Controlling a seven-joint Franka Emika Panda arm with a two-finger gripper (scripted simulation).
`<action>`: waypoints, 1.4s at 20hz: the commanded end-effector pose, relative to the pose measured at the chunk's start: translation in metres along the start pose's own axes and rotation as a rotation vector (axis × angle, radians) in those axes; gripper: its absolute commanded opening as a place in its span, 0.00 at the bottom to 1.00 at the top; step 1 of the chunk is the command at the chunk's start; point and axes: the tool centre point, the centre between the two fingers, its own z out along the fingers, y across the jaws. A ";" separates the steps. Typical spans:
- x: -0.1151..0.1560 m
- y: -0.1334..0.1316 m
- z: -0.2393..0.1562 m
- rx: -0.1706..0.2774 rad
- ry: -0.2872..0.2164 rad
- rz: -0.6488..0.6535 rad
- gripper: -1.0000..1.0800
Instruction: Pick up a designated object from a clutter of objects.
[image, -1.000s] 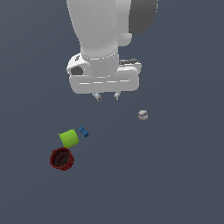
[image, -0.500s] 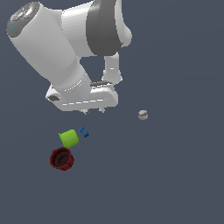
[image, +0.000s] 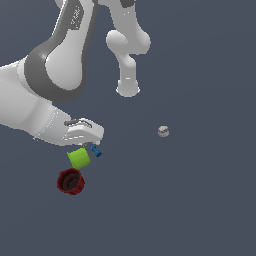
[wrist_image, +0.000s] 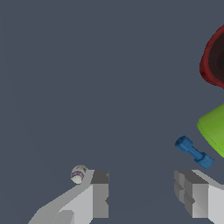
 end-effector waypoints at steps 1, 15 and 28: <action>0.009 0.021 0.003 0.074 0.001 0.009 0.62; 0.038 0.130 0.017 0.438 0.091 0.009 0.62; 0.042 0.164 0.019 0.544 0.147 -0.006 0.62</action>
